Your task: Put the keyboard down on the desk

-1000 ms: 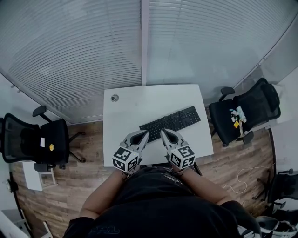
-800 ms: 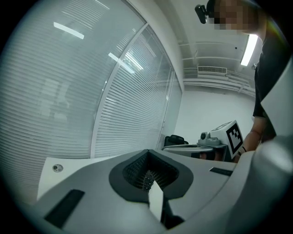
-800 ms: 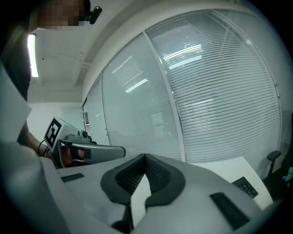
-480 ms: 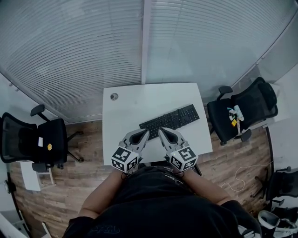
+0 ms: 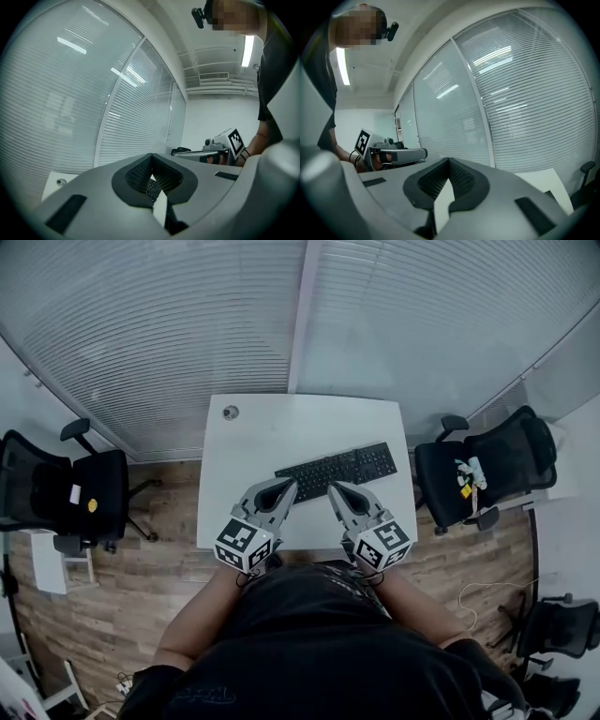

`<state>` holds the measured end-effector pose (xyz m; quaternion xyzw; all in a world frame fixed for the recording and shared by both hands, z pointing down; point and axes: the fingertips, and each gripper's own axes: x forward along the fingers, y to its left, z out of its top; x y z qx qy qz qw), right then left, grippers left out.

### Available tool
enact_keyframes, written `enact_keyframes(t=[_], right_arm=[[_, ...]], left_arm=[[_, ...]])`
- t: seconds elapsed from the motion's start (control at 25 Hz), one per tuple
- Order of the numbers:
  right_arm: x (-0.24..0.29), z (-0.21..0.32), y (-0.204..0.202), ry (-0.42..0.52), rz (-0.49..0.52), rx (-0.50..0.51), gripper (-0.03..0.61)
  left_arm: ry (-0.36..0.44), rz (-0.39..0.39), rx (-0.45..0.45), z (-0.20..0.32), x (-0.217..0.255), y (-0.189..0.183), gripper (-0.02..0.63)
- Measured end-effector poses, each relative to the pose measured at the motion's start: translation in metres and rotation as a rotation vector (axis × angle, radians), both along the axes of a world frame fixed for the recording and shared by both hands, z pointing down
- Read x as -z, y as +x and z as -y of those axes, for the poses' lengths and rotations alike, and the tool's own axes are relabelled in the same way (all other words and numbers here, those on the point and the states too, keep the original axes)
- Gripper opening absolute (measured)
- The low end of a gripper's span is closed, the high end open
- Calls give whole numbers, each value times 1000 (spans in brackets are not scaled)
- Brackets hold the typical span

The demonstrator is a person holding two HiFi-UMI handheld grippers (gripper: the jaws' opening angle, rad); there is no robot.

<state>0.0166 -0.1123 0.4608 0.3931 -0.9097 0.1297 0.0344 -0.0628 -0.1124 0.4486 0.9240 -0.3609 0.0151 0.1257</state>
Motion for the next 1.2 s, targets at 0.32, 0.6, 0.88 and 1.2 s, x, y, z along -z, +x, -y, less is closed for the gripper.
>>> enact_keyframes(t=[0.32,0.6,0.88,1.2], right_arm=[[8,-18,41,9,16,69,23],[6,-55,89,20,35,98,23],[3,-87,136,29,32,111,23],[3,-124,157,34,35,144,23]], left_arm=[[-19,3,33,-27,3,52,15],[-43,12,22,-64,-4,112,15],[-47,16,27,-94,-6,157,15],[-4,76,-4,-135,-2,192,15]])
